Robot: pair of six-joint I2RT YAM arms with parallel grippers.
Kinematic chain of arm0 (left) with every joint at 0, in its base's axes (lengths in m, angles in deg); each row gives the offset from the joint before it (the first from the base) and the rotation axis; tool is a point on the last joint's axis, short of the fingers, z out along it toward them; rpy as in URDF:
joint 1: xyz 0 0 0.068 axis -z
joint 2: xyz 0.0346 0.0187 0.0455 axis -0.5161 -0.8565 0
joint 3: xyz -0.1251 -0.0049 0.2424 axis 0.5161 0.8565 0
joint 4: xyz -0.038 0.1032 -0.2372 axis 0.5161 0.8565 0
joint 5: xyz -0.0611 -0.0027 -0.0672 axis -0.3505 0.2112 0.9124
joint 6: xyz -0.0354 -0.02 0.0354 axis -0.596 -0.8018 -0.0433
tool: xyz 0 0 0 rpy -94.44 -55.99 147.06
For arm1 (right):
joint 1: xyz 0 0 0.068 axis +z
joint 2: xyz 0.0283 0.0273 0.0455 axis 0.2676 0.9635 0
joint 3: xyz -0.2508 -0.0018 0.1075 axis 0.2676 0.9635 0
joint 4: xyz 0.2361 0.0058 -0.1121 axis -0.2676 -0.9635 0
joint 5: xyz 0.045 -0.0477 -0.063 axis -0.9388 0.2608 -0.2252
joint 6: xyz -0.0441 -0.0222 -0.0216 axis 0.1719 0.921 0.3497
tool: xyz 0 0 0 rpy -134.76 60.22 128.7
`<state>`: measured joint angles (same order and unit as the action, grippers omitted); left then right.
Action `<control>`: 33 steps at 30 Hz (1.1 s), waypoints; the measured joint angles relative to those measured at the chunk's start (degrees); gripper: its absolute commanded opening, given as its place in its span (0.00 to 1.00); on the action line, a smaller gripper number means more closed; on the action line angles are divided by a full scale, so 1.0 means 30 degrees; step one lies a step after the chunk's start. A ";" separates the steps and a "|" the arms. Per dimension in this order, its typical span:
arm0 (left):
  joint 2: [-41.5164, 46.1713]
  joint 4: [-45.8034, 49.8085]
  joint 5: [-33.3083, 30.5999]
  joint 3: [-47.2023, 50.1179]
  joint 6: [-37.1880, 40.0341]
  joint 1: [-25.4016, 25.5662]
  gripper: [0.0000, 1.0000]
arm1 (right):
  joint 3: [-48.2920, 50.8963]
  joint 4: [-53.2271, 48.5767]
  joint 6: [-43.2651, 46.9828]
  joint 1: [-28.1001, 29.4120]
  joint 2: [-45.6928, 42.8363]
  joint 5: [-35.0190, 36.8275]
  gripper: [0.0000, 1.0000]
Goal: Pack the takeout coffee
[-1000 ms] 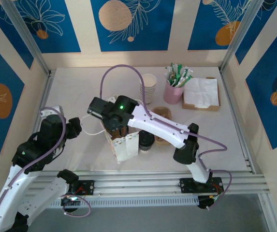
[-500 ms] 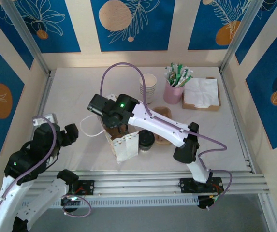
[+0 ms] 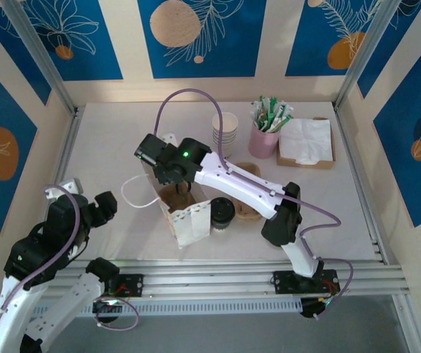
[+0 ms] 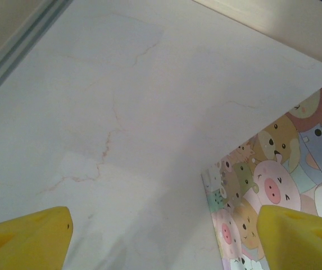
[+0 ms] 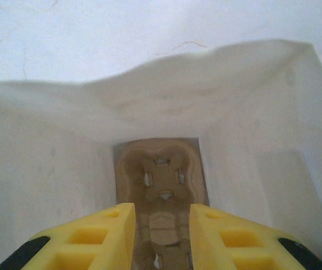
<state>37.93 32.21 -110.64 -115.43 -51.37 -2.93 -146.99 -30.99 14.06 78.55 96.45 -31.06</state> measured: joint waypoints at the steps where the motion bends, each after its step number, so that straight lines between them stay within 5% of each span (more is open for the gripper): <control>1: 0.0080 0.0007 -0.0131 0.0000 0.0000 -0.0007 0.85 | -0.0117 0.0131 -0.0036 -0.0066 0.0255 0.0087 0.32; 21: 0.0831 0.0015 0.0488 0.1260 -0.0663 -0.0007 0.83 | -0.3679 0.2259 -0.0707 -0.1384 0.2608 0.1435 0.34; 33: 0.0947 -0.0109 0.1486 0.2011 -0.1005 -0.0007 0.82 | -0.6390 0.2251 0.1654 -0.0721 0.2506 0.1107 0.48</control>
<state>40.77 31.89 -106.19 -109.40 -54.39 -2.95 -166.16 -24.24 19.02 76.38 103.96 -27.73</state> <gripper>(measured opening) 0.820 0.447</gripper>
